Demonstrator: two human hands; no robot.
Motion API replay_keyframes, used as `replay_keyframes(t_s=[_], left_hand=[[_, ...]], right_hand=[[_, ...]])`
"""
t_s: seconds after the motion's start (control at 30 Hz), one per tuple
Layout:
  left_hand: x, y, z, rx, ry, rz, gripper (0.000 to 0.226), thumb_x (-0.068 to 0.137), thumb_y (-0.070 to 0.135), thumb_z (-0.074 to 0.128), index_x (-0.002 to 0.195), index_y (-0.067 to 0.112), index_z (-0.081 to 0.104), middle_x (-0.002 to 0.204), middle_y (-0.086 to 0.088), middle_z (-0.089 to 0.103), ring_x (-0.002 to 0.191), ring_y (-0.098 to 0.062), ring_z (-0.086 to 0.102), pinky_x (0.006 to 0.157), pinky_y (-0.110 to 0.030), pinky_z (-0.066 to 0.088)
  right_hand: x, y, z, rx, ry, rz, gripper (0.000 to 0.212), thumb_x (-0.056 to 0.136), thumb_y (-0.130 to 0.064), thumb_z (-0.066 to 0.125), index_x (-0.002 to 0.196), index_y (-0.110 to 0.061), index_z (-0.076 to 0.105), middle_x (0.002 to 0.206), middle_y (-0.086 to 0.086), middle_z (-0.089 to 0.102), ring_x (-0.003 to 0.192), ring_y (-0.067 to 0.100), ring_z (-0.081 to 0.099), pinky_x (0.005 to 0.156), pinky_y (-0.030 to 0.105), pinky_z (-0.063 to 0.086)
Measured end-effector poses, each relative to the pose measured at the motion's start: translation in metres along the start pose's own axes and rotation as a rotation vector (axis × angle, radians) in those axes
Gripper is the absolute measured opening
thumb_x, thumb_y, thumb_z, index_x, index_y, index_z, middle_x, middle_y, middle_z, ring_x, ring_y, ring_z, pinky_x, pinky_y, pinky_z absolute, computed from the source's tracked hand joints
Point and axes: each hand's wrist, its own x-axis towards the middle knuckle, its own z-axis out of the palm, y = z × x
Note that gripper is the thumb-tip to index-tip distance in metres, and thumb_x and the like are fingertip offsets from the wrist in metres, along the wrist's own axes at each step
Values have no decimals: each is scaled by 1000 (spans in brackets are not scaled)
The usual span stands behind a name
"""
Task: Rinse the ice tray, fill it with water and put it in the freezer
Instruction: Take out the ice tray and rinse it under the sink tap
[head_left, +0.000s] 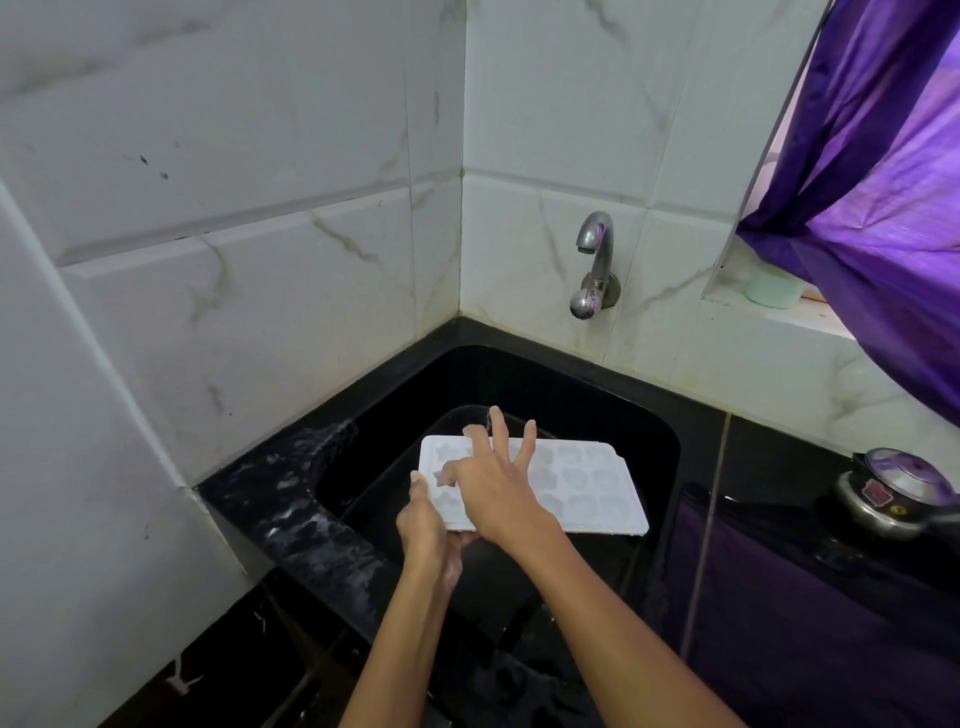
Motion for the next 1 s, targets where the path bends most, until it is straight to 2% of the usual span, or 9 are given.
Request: replay_keyframes(t_s=[0.17, 0.3, 0.4, 0.57, 0.67, 0.77, 0.9, 1.0], left_hand=[[1, 0, -1, 6, 2, -19, 37, 101, 38, 36, 88, 12, 60, 79, -11, 69, 67, -23, 68, 49, -32, 51], [2, -1, -3, 18, -7, -4, 38, 101, 37, 37, 86, 12, 61, 70, -8, 70, 62, -21, 69, 47, -32, 52], [1, 1, -3, 20, -11, 9, 37, 101, 37, 37, 86, 12, 60, 75, -9, 69, 66, -22, 68, 53, -35, 52], [3, 0, -4, 9, -5, -33, 38, 100, 39, 37, 89, 10, 60, 80, -12, 68, 70, -24, 67, 53, -34, 51], [4, 1, -5, 17, -13, -29, 38, 100, 39, 37, 88, 11, 60, 81, -13, 68, 71, -26, 67, 54, -36, 51], [7, 3, -5, 14, -25, -22, 40, 100, 40, 37, 90, 10, 61, 87, -15, 68, 79, -31, 66, 61, -43, 54], [9, 6, -8, 4, -25, -33, 38, 99, 43, 37, 91, 12, 59, 92, -12, 68, 85, -32, 65, 67, -51, 54], [11, 8, -10, -14, -40, -39, 37, 100, 42, 36, 92, 13, 58, 95, -12, 67, 87, -32, 65, 74, -55, 53]], right_hand=[[2, -3, 4, -24, -9, -3, 32, 93, -21, 61, 124, -29, 62, 159, 10, 14, 147, 36, -13, 110, 66, -15], [2, -1, 0, -14, -15, -3, 34, 92, -12, 60, 122, -27, 63, 157, 11, 18, 147, 36, -12, 110, 65, -15], [2, -1, 0, -25, -10, -5, 36, 92, -12, 58, 125, -26, 62, 158, 11, 14, 147, 36, -13, 111, 65, -14], [5, -5, 9, 2, -6, 5, 30, 94, -21, 59, 123, -27, 63, 156, 9, 22, 147, 35, -9, 111, 65, -14], [1, -1, 9, 57, -1, 16, 48, 88, -7, 64, 129, -31, 58, 157, 10, 16, 147, 35, -13, 110, 65, -14], [-3, 10, -11, 140, 71, 58, 63, 81, 10, 56, 129, -33, 54, 158, 7, 10, 146, 32, -17, 111, 63, -16], [-14, 44, -49, 200, 229, 207, 66, 76, 16, 50, 120, -32, 58, 157, 5, 13, 147, 29, -15, 110, 60, -19], [-31, 77, -55, 201, 288, 344, 68, 73, 18, 49, 115, -33, 60, 156, 5, 18, 147, 29, -13, 109, 60, -19]])
